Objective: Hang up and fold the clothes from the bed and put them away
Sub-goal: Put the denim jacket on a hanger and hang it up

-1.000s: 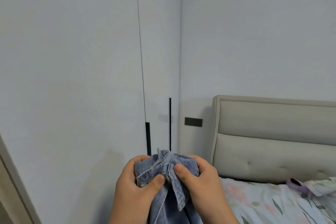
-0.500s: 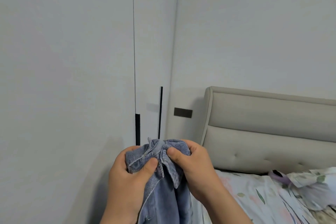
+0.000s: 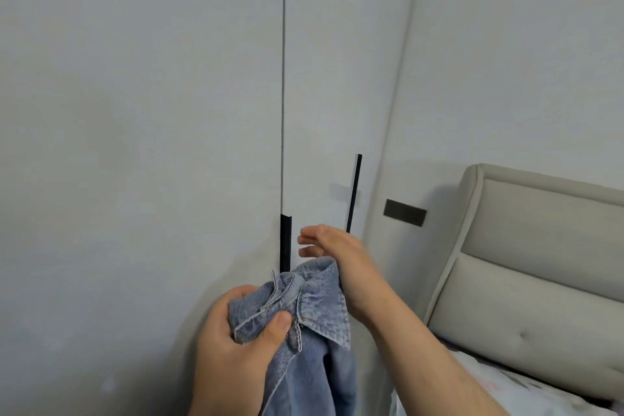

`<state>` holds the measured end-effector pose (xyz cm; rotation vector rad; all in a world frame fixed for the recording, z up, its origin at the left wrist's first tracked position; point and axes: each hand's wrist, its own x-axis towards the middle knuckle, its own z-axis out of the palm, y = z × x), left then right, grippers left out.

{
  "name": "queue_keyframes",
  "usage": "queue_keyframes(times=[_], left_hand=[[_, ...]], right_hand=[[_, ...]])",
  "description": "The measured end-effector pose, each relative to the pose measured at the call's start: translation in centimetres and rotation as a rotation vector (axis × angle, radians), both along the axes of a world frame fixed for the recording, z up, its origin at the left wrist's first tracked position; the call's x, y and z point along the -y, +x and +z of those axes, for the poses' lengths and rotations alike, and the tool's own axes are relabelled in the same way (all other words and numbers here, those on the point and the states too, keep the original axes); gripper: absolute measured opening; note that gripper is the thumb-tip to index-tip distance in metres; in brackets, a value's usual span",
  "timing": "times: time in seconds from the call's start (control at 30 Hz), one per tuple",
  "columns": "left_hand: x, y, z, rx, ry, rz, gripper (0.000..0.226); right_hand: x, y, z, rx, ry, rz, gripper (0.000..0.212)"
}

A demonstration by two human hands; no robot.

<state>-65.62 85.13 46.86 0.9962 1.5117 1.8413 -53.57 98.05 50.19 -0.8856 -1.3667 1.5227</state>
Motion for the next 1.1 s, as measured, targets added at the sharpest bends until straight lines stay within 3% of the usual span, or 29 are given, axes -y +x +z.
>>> queue_keyframes(times=[0.13,0.47,0.7,0.93,1.1], left_hand=[[-1.0,0.2,-0.5,0.023,-0.029,0.11,0.036],[-2.4,0.9,-1.5,0.005,-0.024,0.248,0.036],[-3.3,2.1,-1.5,-0.032,-0.031,0.125,0.039],[-5.3,4.2,-2.1,-0.106,-0.09,-0.108,0.049],[-7.6,6.3,-3.3,-0.182,-0.094,-0.185,0.044]], right_hand=[[-2.6,-2.1,-1.0,0.186,0.074,0.017,0.014],[-4.4,-3.5,-2.2,0.124,0.089,0.007,0.016],[-4.0,0.3,-3.8,0.088,0.094,-0.146,0.042],[-3.2,7.4,-4.8,0.097,0.146,-0.422,0.023],[-3.9,12.0,-4.7,0.116,0.159,-0.558,0.027]])
